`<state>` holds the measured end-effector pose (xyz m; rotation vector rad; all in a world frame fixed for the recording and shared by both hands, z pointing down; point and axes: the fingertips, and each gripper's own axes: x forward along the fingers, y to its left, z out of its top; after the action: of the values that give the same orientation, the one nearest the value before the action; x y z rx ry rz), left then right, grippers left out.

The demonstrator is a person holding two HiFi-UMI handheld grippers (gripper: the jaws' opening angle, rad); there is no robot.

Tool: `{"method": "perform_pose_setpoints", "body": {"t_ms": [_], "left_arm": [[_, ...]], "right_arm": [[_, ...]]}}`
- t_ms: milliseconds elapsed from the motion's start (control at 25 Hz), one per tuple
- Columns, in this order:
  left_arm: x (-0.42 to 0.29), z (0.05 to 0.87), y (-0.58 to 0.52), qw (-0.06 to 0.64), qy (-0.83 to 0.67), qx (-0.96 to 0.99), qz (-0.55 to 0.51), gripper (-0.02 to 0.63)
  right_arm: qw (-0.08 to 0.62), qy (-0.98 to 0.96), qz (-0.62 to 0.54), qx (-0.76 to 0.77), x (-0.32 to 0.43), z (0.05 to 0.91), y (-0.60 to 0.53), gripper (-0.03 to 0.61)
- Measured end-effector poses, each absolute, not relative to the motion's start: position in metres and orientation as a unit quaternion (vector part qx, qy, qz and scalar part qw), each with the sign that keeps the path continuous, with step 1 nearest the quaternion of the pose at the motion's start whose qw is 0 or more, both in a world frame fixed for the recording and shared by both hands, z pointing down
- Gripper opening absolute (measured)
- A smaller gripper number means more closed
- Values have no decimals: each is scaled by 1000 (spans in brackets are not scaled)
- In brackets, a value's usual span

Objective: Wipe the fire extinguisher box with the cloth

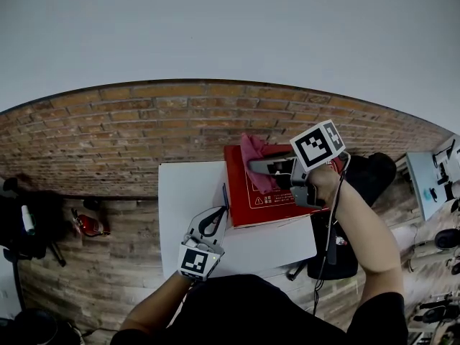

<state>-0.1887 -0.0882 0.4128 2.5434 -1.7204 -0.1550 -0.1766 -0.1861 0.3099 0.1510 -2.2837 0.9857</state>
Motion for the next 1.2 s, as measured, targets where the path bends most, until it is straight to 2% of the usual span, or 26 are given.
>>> {"method": "perform_pose_setpoints", "body": {"t_ms": [480, 1200], "left_arm": [[-212, 422, -82, 42, -569, 819, -59, 29], [-218, 425, -71, 39, -576, 814, -64, 29]], "right_arm": [[318, -870, 376, 28, -228, 316, -169, 61], [277, -875, 393, 53, -227, 314, -153, 61]]}}
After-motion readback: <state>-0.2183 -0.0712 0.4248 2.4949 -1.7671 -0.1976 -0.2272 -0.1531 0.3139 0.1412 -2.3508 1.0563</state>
